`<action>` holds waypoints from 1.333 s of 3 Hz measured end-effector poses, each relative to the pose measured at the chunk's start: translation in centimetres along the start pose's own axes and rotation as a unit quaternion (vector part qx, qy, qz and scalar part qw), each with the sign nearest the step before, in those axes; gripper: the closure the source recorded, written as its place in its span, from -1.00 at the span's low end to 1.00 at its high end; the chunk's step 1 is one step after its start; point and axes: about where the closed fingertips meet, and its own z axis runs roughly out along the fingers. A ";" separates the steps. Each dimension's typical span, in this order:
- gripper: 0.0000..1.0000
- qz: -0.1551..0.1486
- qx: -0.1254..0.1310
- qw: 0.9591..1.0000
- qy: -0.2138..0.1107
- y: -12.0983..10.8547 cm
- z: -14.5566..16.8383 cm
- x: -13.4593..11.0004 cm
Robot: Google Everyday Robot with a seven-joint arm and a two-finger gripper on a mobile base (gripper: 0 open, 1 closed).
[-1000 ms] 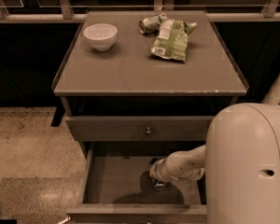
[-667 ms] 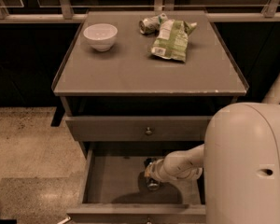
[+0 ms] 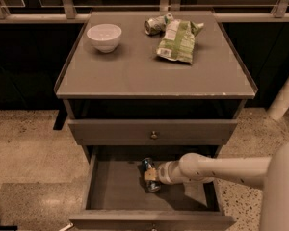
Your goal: Pick redbull can from middle drawer and place on counter
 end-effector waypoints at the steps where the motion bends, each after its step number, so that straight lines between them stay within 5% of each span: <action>1: 1.00 -0.044 -0.078 0.996 -0.005 2.0 -1.6 -0.1; 2: 1.00 -0.076 -0.110 0.991 -0.005 3.7 -3.6 0.6; 4: 1.00 -0.091 -0.088 0.992 -0.015 5.1 -5.1 0.6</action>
Offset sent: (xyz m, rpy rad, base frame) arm -0.0049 0.0070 0.0188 0.1019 -0.0543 0.1037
